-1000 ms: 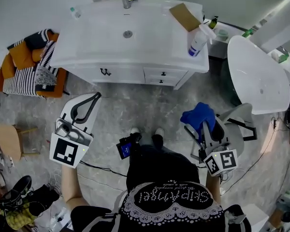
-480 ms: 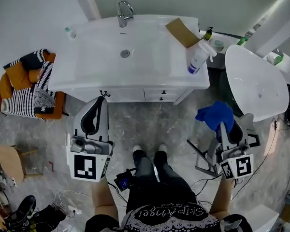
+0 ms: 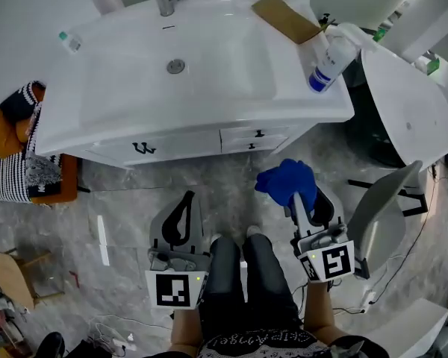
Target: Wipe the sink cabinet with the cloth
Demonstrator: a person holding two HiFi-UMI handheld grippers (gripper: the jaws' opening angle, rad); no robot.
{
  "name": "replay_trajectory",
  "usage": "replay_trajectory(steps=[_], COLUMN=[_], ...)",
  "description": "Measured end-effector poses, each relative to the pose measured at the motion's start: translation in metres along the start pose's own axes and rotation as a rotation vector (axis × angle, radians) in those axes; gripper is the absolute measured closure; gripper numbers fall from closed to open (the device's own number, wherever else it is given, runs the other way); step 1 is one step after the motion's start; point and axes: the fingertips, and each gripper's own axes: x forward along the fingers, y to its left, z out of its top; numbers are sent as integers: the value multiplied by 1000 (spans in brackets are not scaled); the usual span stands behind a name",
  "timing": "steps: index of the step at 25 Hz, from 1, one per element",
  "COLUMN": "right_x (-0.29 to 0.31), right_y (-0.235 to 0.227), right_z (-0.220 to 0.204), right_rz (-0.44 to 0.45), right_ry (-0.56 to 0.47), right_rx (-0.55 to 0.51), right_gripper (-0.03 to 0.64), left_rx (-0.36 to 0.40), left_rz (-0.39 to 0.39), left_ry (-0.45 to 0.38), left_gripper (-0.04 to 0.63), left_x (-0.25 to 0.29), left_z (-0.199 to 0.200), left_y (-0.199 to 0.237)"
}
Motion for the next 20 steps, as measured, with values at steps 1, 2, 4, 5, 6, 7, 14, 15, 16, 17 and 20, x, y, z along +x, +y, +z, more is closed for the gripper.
replay_trajectory(steps=[1, 2, 4, 5, 6, 7, 14, 15, 16, 17, 20], right_x=[12, 23, 42, 50, 58, 65, 110, 119, 128, 136, 159], right_y=[4, 7, 11, 12, 11, 8, -5, -4, -1, 2, 15], right_z=[-23, -44, -86, -105, -123, -139, -224, -229, -232, -235, -237], right_rz=[3, 5, 14, 19, 23, 25, 30, 35, 41, 48, 84], right_ry=[2, 2, -4, -7, -12, -17, -42, -47, -56, -69, -136], right_rx=[0, 1, 3, 2, 0, 0, 17, -1, -26, -51, -102], right_gripper=[503, 503, 503, 503, 504, 504, 503, 503, 504, 503, 503], left_rx=[-10, -18, -17, -4, 8, 15, -15, -30, -37, -37, -33], left_rz=[1, -3, -18, -25, -30, -29, -9, -5, 5, 20, 64], left_ry=[5, 9, 18, 23, 27, 33, 71, 82, 86, 83, 55], left_gripper=[591, 591, 591, 591, 591, 591, 591, 591, 591, 591, 591], left_x=[5, 11, 23, 28, 35, 42, 68, 68, 67, 66, 63], left_z=[-21, -43, -87, -110, -132, -152, -265, -277, -286, -293, -308], left_y=[2, 4, 8, 11, 13, 16, 34, 36, 40, 44, 53])
